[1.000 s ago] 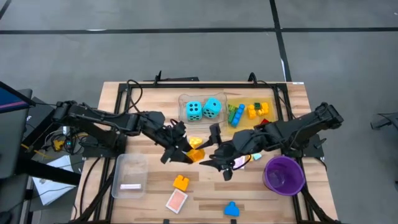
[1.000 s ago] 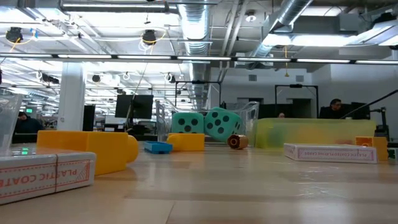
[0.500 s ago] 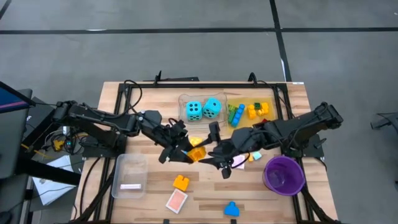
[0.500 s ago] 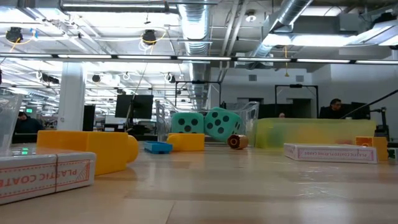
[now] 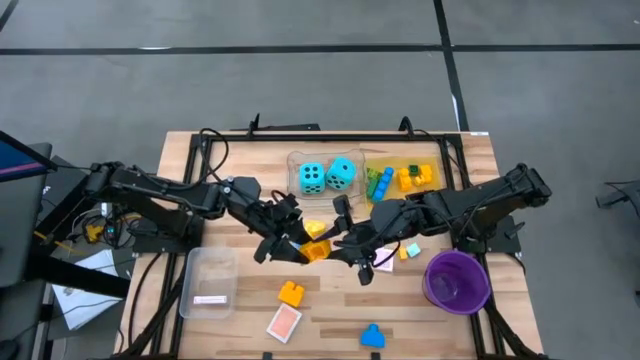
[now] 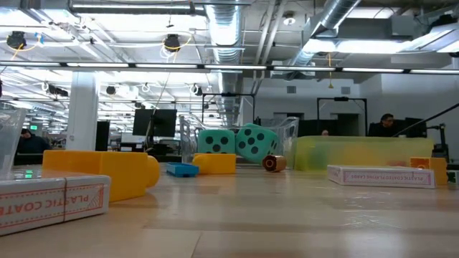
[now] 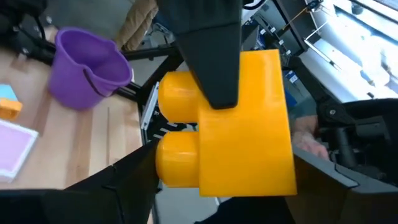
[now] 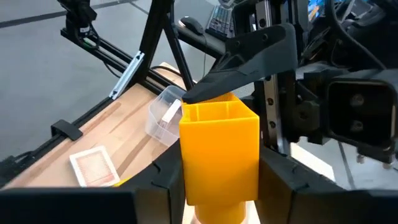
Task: Pick & Place Toys
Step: Put the yellow game piece into the yellow bin
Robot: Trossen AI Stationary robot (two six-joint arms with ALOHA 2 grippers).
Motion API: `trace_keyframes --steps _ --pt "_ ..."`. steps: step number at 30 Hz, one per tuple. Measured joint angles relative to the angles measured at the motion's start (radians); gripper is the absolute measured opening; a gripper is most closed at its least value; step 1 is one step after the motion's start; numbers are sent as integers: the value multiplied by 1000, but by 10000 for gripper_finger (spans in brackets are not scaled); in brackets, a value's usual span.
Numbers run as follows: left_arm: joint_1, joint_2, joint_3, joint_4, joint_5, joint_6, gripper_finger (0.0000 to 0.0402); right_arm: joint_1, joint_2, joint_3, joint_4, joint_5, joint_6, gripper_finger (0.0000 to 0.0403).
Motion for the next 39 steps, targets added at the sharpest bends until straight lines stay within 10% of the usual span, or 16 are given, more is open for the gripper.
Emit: trace_keyframes --steps 13,25,39 --pt "22 0 0 -72 -22 224 318 1 -54 4 -184 -6 430 127" --pt "18 0 0 -76 -15 250 307 37 -79 -9 -788 83 870 133" --pt "12 0 0 -67 -14 240 301 -110 -348 -381 -883 189 1443 132"
